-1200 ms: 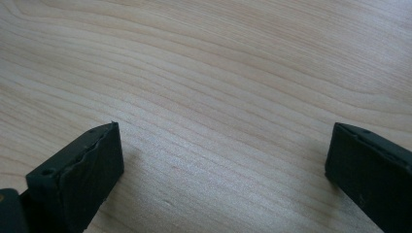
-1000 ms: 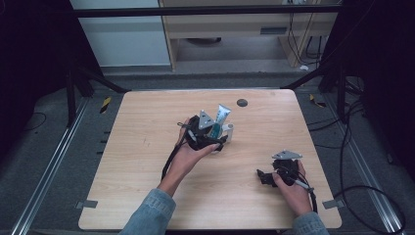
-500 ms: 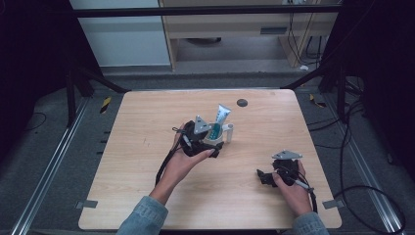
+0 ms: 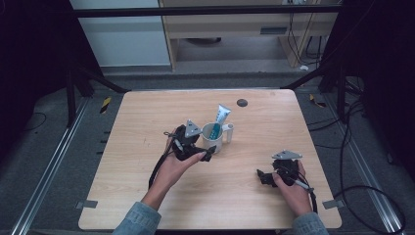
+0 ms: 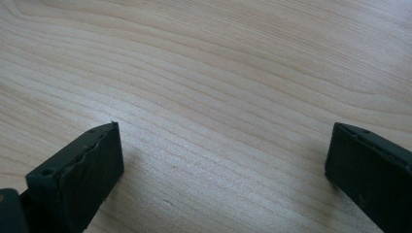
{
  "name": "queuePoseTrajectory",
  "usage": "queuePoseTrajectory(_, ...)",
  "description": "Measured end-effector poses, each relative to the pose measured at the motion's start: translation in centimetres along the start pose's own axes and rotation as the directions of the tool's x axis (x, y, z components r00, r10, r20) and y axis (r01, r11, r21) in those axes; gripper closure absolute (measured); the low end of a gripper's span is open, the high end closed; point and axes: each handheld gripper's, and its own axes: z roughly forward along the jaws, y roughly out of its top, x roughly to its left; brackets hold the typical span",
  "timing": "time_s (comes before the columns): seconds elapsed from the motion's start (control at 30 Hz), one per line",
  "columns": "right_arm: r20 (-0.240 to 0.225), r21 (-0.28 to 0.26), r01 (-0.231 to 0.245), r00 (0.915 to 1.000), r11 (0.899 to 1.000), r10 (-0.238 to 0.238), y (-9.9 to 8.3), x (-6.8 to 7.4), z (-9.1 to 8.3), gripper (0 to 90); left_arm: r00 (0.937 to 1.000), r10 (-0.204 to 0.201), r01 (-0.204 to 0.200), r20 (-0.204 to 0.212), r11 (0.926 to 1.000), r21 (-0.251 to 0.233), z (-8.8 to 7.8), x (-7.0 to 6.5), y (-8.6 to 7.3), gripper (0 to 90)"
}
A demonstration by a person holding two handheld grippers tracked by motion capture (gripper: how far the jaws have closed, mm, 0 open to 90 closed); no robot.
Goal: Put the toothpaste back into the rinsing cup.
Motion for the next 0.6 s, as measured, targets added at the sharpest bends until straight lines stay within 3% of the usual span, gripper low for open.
queuePoseTrajectory(0.07, -0.002, 0.002, -0.007, 1.0, 1.0, 0.007, 0.0, 0.0, 0.0, 0.6, 0.9999, 0.0, 0.0, -0.01, 1.0, -0.003, -0.5, 0.2, -0.3, 6.5)
queuePoseTrajectory(0.27, 0.0, 0.0, -0.001, 1.0, 1.0, 0.001, 0.0, 0.0, 0.0, 0.6, 0.9979, -0.05, 0.05, -0.04, 0.9987, -0.005, -1.5, 1.3, -1.9, 6.4)
queuePoseTrajectory(0.6, -0.001, 0.0, -0.001, 1.0, 1.0, 0.001, 0.0, 0.0, 0.0, 0.6, 0.9955, -0.051, 0.054, -0.079, 0.9979, 0.035, -2.5, 2.9, -4.8, 5.4)
